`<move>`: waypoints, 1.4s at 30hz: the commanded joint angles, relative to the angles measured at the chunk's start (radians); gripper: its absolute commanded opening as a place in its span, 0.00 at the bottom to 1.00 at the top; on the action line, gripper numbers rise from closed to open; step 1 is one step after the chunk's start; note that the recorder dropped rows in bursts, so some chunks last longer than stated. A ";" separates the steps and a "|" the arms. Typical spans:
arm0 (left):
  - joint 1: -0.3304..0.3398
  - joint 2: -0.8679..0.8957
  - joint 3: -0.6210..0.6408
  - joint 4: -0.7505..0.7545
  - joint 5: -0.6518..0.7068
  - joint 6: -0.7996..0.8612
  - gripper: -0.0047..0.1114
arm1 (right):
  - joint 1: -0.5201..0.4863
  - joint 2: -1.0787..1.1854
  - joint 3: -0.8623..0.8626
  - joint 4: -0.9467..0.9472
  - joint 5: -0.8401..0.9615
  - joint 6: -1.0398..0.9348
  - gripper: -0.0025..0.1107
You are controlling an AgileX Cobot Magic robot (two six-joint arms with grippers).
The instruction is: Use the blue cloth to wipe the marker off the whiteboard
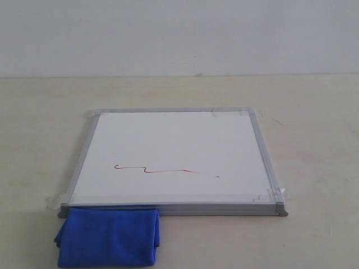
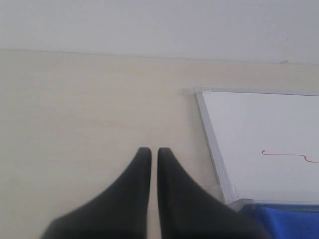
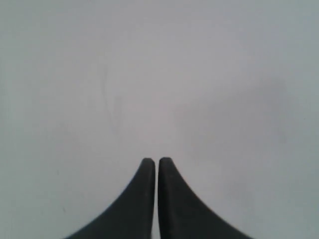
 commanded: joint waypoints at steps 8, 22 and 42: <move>-0.002 -0.004 -0.003 -0.001 -0.010 0.001 0.08 | 0.163 0.635 -0.243 0.244 0.499 -0.725 0.02; -0.002 -0.004 -0.003 -0.001 -0.010 0.001 0.08 | 0.602 1.167 -0.243 0.258 0.372 -0.986 0.08; -0.002 -0.004 -0.003 -0.001 -0.010 0.001 0.08 | 0.838 1.590 -0.270 0.265 0.106 -1.028 0.72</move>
